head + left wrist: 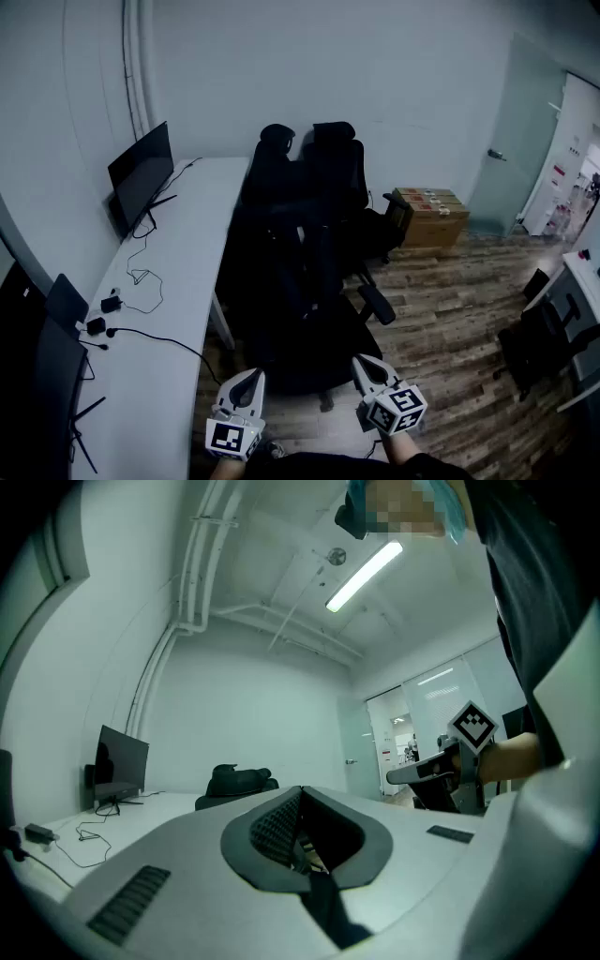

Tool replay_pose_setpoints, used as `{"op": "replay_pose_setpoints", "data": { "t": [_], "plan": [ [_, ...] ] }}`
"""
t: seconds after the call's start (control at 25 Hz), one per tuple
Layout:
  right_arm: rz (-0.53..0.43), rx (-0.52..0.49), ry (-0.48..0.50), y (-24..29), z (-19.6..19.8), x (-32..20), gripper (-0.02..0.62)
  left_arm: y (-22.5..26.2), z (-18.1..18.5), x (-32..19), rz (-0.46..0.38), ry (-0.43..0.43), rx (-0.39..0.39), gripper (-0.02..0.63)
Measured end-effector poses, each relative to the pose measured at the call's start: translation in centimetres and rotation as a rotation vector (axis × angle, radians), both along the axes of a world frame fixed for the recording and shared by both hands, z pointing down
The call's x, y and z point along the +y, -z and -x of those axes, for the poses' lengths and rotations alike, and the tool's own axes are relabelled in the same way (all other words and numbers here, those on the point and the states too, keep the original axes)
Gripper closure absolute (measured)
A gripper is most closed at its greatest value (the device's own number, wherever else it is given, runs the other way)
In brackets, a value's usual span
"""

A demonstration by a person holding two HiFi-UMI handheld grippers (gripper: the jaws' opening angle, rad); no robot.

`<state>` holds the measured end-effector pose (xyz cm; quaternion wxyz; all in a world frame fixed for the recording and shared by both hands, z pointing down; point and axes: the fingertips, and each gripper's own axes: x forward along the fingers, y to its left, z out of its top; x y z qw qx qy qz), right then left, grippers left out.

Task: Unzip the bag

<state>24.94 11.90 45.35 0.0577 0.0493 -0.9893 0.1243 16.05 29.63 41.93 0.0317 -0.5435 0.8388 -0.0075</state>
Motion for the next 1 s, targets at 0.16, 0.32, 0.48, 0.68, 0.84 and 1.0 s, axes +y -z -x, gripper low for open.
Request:
{"op": "replay_pose_setpoints", "data": {
  "t": [0.16, 0.32, 0.48, 0.68, 0.84, 1.0],
  "plan": [
    [-0.024, -0.016, 0.011, 0.4, -1.5, -0.7, 0.552, -1.4, -1.6, -0.9, 0.002, 0.002, -0.013, 0.588],
    [0.005, -0.064, 0.051, 0.6, -2.4, -0.8, 0.549, -2.0, -2.6, -1.5, -0.005, 0.016, -0.009, 0.586],
    [0.043, -0.073, 0.071, -0.2, -2.6, -1.1, 0.548, -2.7, -2.6, -2.1, 0.008, 0.04, 0.002, 0.584],
    [0.078, -0.058, 0.062, -1.4, -0.6, -1.5, 0.548, -4.3, -0.5, -3.1, 0.024, 0.001, 0.048, 0.583],
    [0.109, -0.057, 0.037, -1.8, 3.0, -1.7, 0.548, -5.0, 3.4, -3.9, 0.042, -0.038, 0.073, 0.583],
    [0.108, -0.076, -0.006, -1.4, 7.4, -2.0, 0.548, -5.1, 8.1, -4.6, 0.051, -0.089, 0.07, 0.583]
  ]
}}
